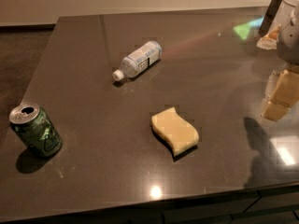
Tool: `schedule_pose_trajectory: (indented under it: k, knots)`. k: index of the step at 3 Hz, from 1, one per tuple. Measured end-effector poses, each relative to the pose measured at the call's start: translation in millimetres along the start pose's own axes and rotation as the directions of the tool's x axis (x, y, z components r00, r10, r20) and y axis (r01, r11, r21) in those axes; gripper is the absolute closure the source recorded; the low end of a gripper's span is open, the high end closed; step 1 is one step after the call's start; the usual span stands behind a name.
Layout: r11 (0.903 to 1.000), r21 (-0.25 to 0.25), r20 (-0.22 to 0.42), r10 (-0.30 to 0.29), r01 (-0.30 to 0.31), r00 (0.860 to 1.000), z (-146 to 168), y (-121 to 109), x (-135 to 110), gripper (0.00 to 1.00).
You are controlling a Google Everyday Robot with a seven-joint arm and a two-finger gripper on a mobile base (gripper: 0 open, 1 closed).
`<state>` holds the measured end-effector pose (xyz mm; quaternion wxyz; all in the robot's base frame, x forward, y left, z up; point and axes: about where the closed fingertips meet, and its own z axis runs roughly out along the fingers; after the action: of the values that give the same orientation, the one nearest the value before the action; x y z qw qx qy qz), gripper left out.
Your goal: Pick sponge
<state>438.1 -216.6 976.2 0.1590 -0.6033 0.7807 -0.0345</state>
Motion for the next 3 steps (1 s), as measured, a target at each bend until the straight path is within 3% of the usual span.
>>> schedule_pose_trajectory:
  k: [2, 3]
  knots:
    - [0.9995, -0.018, 0.004, -0.024, 0.024, 1.0, 4, 4, -13, 0.0]
    - [0.9963, -0.042, 0.023, -0.074, 0.075, 0.997, 16, 14, -46, 0.0]
